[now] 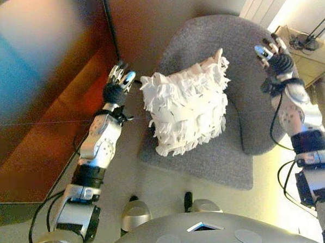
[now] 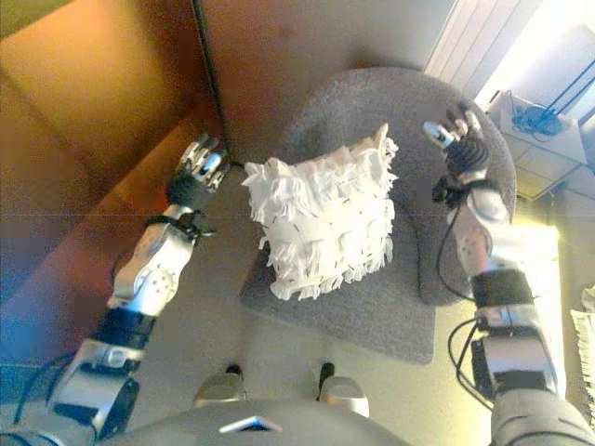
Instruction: Pick up the cushion and take it to the sofa
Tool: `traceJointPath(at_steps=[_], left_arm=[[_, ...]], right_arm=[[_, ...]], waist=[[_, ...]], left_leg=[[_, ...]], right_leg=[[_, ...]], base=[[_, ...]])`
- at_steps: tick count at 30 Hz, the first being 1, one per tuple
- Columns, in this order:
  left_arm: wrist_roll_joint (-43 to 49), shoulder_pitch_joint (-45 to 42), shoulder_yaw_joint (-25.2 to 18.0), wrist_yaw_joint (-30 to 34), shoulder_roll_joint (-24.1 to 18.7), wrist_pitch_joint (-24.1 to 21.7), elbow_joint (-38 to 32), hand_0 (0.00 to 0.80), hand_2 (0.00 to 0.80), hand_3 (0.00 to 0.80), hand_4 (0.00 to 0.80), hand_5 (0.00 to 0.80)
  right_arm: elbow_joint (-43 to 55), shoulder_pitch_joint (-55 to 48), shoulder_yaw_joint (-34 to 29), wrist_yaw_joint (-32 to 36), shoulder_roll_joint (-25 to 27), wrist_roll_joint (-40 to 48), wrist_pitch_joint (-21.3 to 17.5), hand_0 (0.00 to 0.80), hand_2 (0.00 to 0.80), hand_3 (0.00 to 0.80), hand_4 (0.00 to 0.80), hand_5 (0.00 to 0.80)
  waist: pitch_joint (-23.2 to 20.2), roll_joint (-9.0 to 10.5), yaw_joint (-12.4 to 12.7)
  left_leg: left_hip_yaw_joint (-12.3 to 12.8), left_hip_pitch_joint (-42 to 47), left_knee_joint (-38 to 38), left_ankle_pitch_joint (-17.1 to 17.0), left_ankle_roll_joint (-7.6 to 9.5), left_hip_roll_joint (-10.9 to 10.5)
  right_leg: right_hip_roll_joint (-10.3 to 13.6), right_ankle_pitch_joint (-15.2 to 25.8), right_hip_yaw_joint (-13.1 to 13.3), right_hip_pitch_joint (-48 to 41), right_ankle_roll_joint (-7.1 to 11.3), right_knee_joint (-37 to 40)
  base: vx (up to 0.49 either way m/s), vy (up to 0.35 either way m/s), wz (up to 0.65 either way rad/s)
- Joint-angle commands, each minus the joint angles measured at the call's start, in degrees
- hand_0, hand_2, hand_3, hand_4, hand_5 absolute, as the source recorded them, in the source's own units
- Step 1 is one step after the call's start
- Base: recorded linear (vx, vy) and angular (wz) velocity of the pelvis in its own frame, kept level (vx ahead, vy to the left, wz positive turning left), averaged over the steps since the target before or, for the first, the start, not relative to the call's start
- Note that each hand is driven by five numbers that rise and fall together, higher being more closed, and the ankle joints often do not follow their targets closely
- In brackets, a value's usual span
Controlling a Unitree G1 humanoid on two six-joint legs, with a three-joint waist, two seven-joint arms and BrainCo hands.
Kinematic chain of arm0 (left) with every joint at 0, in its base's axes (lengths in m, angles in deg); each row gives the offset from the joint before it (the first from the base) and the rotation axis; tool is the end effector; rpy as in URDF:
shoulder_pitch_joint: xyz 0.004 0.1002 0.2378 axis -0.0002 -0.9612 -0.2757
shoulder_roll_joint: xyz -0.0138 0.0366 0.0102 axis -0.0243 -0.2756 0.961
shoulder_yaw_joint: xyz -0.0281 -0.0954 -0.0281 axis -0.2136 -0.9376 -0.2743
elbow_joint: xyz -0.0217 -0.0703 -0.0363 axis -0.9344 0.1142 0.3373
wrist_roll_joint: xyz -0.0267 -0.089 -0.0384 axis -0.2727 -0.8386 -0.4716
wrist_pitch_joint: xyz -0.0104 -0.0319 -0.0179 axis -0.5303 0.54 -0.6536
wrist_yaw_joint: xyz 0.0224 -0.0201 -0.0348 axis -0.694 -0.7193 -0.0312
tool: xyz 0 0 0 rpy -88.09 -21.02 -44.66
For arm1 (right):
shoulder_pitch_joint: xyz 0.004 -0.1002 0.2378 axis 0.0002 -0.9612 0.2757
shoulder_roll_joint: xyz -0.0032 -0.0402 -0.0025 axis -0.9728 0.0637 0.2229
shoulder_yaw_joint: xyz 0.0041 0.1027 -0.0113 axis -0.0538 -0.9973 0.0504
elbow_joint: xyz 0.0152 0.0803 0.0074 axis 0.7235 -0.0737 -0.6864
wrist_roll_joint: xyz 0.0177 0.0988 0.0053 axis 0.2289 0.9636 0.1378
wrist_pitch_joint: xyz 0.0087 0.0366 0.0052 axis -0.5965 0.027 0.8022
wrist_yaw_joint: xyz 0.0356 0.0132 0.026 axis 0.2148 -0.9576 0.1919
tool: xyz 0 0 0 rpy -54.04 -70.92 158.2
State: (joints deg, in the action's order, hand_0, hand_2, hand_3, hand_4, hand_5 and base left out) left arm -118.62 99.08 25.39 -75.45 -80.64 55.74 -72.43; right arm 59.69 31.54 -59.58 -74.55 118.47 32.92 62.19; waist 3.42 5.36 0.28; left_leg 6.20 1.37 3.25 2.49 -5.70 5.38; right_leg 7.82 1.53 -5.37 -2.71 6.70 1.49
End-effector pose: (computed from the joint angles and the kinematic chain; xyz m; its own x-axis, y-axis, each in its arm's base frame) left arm 0.2383 0.1811 0.0697 0.9971 -0.0756 -0.0115 0.0612 0.8792 -0.4725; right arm 0.2617 -0.2521 0.0969 0.9944 -0.1047 -0.0151 0.1054 0.9693 0.2220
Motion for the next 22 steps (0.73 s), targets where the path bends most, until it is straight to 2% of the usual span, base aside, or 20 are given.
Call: traceJointPath(at_steps=[1,3,10,13,15,17,20,22], left_arm=[[2.9,-4.0,0.3,5.1,0.6,-3.1,-4.2,0.000,0.000,0.000,0.000,0.000],[5.9,-7.7,0.3,7.1,0.1,-4.7,-5.3,0.000,0.000,0.000,0.000,0.000],[3.4,-17.2,-3.7,15.2,0.2,-6.6,-6.3,0.000,0.000,0.000,0.000,0.000],[5.8,-19.9,-1.4,16.8,0.2,-10.2,-6.6,0.000,0.000,0.000,0.000,0.000],[9.9,-19.5,0.9,14.9,-0.3,-12.6,-5.7,0.000,0.000,0.000,0.000,0.000],[13.4,-19.0,3.8,10.9,-1.2,-14.2,-4.8,0.000,0.000,0.000,0.000,0.000],[10.5,-17.8,5.8,9.4,-1.5,-12.6,-4.0,0.000,0.000,0.000,0.000,0.000],[7.4,-17.4,6.9,9.4,-0.8,-11.2,-3.4,0.000,0.000,0.000,0.000,0.000]], right_arm=[[6.3,-4.5,-2.2,5.0,-2.6,-2.5,-5.6,0.000,0.000,0.000,0.000,0.000],[9.3,-9.6,-1.0,8.7,-5.7,-1.3,-6.4,0.000,0.000,0.000,0.000,0.000],[11.6,-20.3,3.2,14.0,-12.9,0.6,-8.3,0.000,0.000,0.000,0.000,0.000],[10.7,-23.9,5.6,15.5,-15.3,6.4,-10.3,0.000,0.000,0.000,0.000,0.000],[9.6,-24.3,7.0,15.7,-16.0,9.7,-10.4,0.000,0.000,0.000,0.000,0.000],[8.6,-24.8,9.1,13.7,-16.4,9.5,-12.1,0.000,0.000,0.000,0.000,0.000],[7.4,-24.5,10.4,11.9,-17.2,16.1,-11.3,0.000,0.000,0.000,0.000,0.000],[5.4,-24.1,11.3,11.3,-17.4,13.2,-11.4,0.000,0.000,0.000,0.000,0.000]], waist=[[-3.0,-2.37,0.0],[-2.7,-2.65,-0.2],[-1.9,-3.33,-0.8],[-0.9,-3.72,-1.2],[-0.4,-3.91,-1.6],[-0.1,-4.17,-2.1],[0.1,-4.45,-2.6],[0.3,-4.61,-2.9]], left_leg=[[1.1,-0.6,-5.7,-3.5,1.51,0.0],[1.0,-0.1,-6.3,-3.4,1.94,-0.6],[0.7,0.4,-5.9,-2.9,2.64,-1.7],[0.6,-0.5,-5.7,-3.0,3.07,-2.1],[0.7,-0.6,-5.9,-3.0,3.19,-2.2],[0.7,-0.3,-6.0,-2.9,3.34,-2.4],[0.7,-0.5,-5.5,-2.7,3.52,-2.6],[0.6,-0.4,-5.5,-2.4,3.57,-2.7]], right_leg=[[0.2,0.9,-0.2,1.2,2.49,-0.1],[-0.5,0.9,0.3,1.3,2.28,0.1],[-1.6,0.8,1.2,1.5,1.54,0.1],[-2.2,0.7,1.6,2.4,1.24,0.0],[-2.4,0.8,1.7,2.6,1.18,0.1],[-2.7,0.6,1.9,2.5,1.14,0.1],[-2.9,0.4,2.2,2.9,0.96,-0.5],[-3.0,0.4,2.3,2.9,0.92,-0.5]], base=[[-0.096,0.007,0.00],[-0.106,0.016,0.00],[-0.057,0.030,-0.15],[-0.137,0.037,-0.12],[-0.102,0.030,-0.08],[-0.048,0.033,-0.06],[-0.054,0.039,-0.05],[-0.051,0.025,-0.09]])
